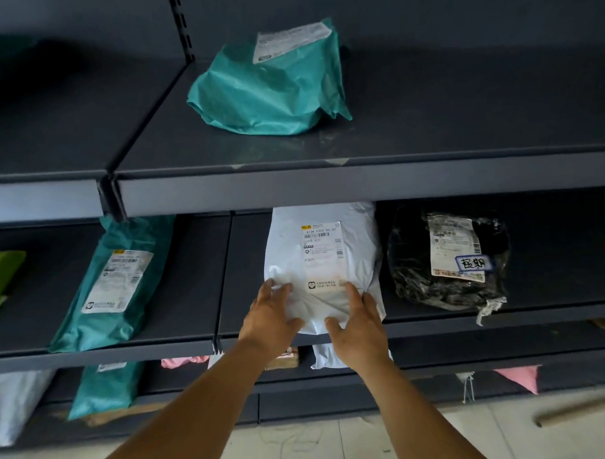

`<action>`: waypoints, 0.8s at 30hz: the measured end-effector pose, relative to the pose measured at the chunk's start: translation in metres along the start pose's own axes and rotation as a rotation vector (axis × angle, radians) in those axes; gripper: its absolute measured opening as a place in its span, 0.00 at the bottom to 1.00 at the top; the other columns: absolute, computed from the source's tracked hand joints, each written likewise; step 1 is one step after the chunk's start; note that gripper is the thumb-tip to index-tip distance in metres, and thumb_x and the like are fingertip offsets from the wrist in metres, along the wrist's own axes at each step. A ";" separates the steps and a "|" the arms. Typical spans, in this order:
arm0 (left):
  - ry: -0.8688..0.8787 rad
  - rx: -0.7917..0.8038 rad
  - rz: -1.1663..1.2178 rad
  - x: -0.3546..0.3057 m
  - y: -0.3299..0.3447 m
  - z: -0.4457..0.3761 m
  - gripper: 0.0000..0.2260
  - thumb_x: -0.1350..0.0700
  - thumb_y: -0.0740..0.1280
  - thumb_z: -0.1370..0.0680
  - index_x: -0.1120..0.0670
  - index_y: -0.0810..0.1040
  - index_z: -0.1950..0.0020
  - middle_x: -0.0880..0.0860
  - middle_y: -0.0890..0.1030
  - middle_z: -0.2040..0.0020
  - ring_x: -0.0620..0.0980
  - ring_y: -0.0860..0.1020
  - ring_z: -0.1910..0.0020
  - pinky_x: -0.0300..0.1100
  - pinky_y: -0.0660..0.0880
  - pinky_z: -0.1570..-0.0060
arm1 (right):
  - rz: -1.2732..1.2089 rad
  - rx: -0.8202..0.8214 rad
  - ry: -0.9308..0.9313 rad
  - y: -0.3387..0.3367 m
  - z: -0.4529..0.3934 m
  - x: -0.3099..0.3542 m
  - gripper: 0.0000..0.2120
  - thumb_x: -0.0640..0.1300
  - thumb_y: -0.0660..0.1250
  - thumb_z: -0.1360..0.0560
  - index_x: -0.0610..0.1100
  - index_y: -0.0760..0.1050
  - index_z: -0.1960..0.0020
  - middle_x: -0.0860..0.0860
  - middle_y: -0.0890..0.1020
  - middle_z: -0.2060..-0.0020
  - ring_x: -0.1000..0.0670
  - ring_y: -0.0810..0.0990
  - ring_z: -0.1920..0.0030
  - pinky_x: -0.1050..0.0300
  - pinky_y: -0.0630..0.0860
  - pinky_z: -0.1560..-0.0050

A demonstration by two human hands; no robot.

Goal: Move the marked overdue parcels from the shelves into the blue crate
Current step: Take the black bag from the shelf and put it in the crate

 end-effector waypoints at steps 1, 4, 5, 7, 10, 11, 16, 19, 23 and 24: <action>0.000 0.002 -0.007 0.000 0.000 0.000 0.31 0.48 0.66 0.23 0.46 0.55 0.23 0.49 0.47 0.22 0.54 0.62 0.27 0.50 0.69 0.33 | 0.007 0.008 -0.002 0.000 0.000 0.000 0.34 0.51 0.63 0.23 0.54 0.48 0.23 0.46 0.54 0.24 0.47 0.54 0.24 0.53 0.63 0.30; -0.002 0.001 -0.021 -0.001 0.000 0.002 0.32 0.48 0.66 0.23 0.46 0.54 0.23 0.49 0.47 0.22 0.55 0.61 0.27 0.51 0.67 0.32 | -0.007 0.022 0.002 -0.003 0.001 0.001 0.35 0.51 0.63 0.23 0.54 0.49 0.23 0.45 0.55 0.25 0.46 0.57 0.25 0.53 0.65 0.30; -0.002 -0.010 -0.037 -0.002 -0.001 0.003 0.32 0.47 0.65 0.23 0.45 0.54 0.23 0.49 0.46 0.22 0.56 0.58 0.25 0.51 0.64 0.30 | -0.018 0.024 0.009 -0.004 0.002 0.001 0.35 0.51 0.63 0.23 0.54 0.48 0.23 0.45 0.55 0.25 0.46 0.57 0.25 0.53 0.64 0.29; 0.011 -0.067 -0.087 -0.007 -0.006 0.006 0.33 0.44 0.64 0.23 0.44 0.51 0.23 0.49 0.44 0.21 0.56 0.47 0.23 0.50 0.53 0.26 | -0.043 0.021 0.023 -0.009 0.006 0.002 0.36 0.52 0.63 0.23 0.53 0.47 0.22 0.45 0.53 0.24 0.45 0.54 0.24 0.52 0.59 0.27; 0.077 -0.148 -0.065 -0.026 -0.015 0.008 0.35 0.41 0.63 0.23 0.45 0.47 0.22 0.48 0.43 0.21 0.54 0.41 0.23 0.51 0.47 0.25 | -0.093 -0.057 -0.008 -0.030 0.016 0.009 0.35 0.53 0.63 0.22 0.53 0.47 0.22 0.46 0.49 0.23 0.46 0.52 0.23 0.51 0.57 0.25; 0.115 -0.157 -0.035 -0.036 -0.015 0.007 0.36 0.41 0.63 0.23 0.46 0.47 0.22 0.48 0.44 0.21 0.53 0.41 0.23 0.50 0.46 0.25 | -0.117 -0.113 -0.034 -0.042 0.019 0.012 0.35 0.53 0.63 0.23 0.53 0.49 0.22 0.47 0.49 0.23 0.46 0.52 0.23 0.50 0.58 0.26; 0.323 -0.117 0.114 -0.110 -0.003 0.003 0.37 0.42 0.64 0.23 0.47 0.46 0.22 0.49 0.48 0.21 0.50 0.46 0.23 0.46 0.50 0.25 | -0.183 -0.397 -0.107 -0.121 0.030 0.004 0.33 0.50 0.65 0.24 0.52 0.54 0.23 0.49 0.49 0.23 0.49 0.50 0.23 0.50 0.55 0.25; 0.396 -0.043 0.120 -0.152 0.014 -0.003 0.38 0.43 0.66 0.24 0.47 0.46 0.22 0.51 0.48 0.21 0.52 0.50 0.23 0.47 0.55 0.26 | -0.156 -0.527 -0.035 -0.160 0.023 -0.028 0.35 0.50 0.67 0.25 0.50 0.55 0.23 0.44 0.51 0.23 0.44 0.51 0.24 0.46 0.55 0.25; 0.418 0.008 0.063 -0.194 0.029 -0.018 0.39 0.42 0.65 0.24 0.47 0.45 0.22 0.53 0.48 0.21 0.54 0.52 0.23 0.49 0.59 0.27 | -0.120 -0.523 0.140 -0.184 0.002 -0.079 0.40 0.55 0.69 0.27 0.49 0.52 0.22 0.40 0.51 0.24 0.41 0.50 0.24 0.44 0.52 0.25; 0.409 0.015 0.052 -0.201 0.031 -0.023 0.39 0.42 0.66 0.24 0.47 0.44 0.22 0.54 0.47 0.21 0.55 0.51 0.23 0.49 0.58 0.27 | -0.111 -0.495 0.173 -0.185 -0.005 -0.089 0.41 0.56 0.69 0.27 0.49 0.51 0.22 0.40 0.50 0.23 0.40 0.49 0.23 0.44 0.52 0.25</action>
Point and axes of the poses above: each hand's wrist, its own z-axis away from the middle knuckle, its own y-axis out of the palm, x = y × z, the point moved 8 cm from there along -z, towards the middle knuckle
